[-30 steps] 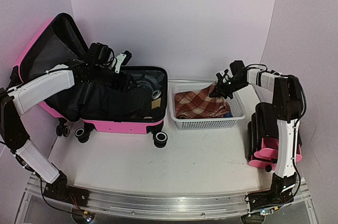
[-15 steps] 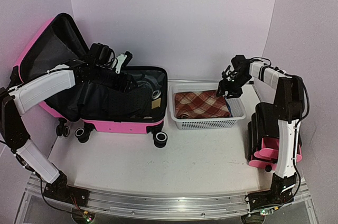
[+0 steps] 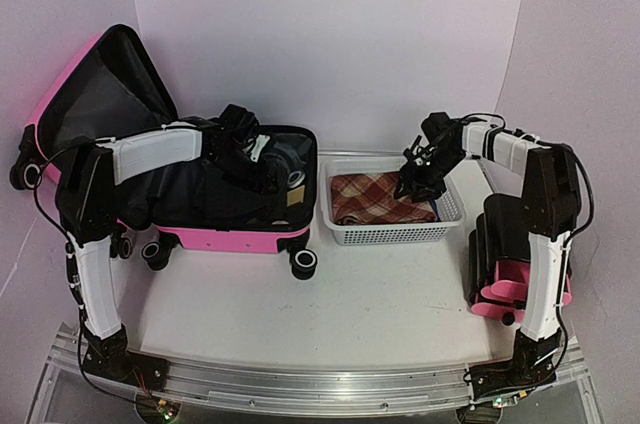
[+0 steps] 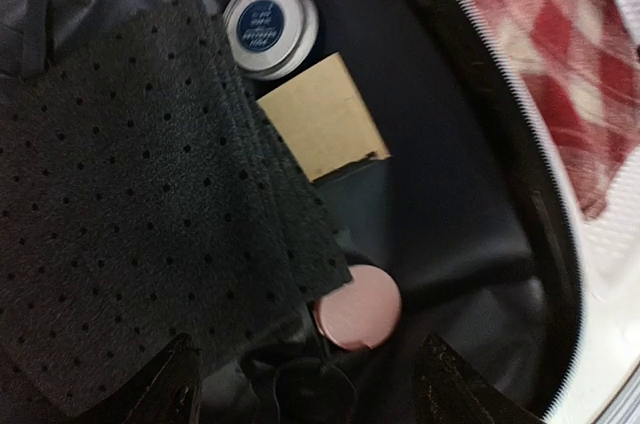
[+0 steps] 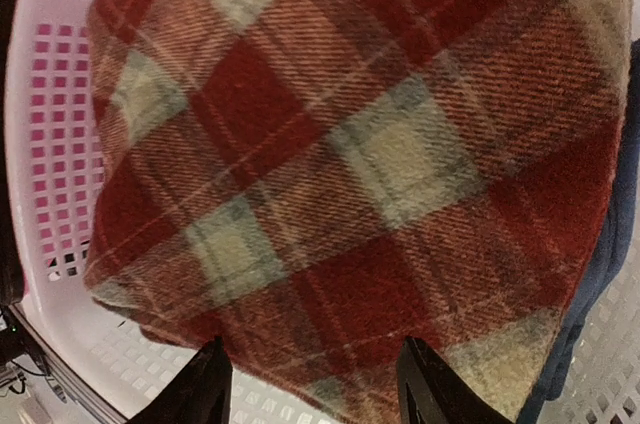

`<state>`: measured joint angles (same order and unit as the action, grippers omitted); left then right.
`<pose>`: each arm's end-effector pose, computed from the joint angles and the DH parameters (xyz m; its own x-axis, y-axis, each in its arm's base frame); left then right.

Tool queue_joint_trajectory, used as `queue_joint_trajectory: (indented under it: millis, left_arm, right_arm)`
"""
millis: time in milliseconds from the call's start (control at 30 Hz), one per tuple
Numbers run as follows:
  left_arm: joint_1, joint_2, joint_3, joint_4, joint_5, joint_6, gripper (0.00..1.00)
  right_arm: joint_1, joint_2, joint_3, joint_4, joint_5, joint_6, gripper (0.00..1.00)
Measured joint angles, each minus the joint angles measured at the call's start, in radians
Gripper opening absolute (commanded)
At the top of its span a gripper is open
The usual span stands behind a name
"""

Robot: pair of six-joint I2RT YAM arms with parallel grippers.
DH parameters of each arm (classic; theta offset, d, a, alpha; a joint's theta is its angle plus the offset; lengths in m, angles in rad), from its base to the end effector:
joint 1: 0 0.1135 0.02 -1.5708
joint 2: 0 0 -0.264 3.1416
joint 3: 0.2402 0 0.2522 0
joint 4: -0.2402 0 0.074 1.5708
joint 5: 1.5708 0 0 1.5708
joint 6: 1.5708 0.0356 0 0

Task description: Open, take out, and arrange the luggage

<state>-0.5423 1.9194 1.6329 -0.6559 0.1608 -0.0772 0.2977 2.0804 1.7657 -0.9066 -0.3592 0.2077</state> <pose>0.3622 -0.2249 0.2617 -0.7363 0.3548 -0.5761 0.5349 0.8267 -0.1745 0.4141 0.1402 0.2243 -0.9593 -0.0924 -0.2670 -0.1961 0.8981 0.3938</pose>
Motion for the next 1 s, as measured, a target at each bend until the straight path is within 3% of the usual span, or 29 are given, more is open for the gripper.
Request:
queue_joint_trajectory:
  millis: [133,433,667,767,1000]
  left_arm:
    - [-0.006,0.122,0.089,-0.048,-0.057,-0.001,0.75]
    - [-0.028,0.341,0.323,-0.106,-0.232,0.036,0.76]
    - [-0.038,0.454,0.423,-0.115,-0.33,0.056,0.73]
    - [-0.039,0.483,0.444,-0.122,-0.356,0.072,0.67]
    - [-0.031,0.497,0.455,-0.127,-0.368,0.076,0.39]
  right_arm:
    - [-0.007,0.031,-0.031,0.018,0.031,0.031,0.61]
    - [0.024,0.0,-0.062,0.038,0.06,0.053,0.8]
    - [0.041,-0.1,-0.086,0.048,0.053,0.056,0.83]
    - [0.04,-0.135,-0.086,0.056,0.043,0.06,0.83]
    - [0.049,-0.154,-0.086,0.061,0.02,0.078,0.83]
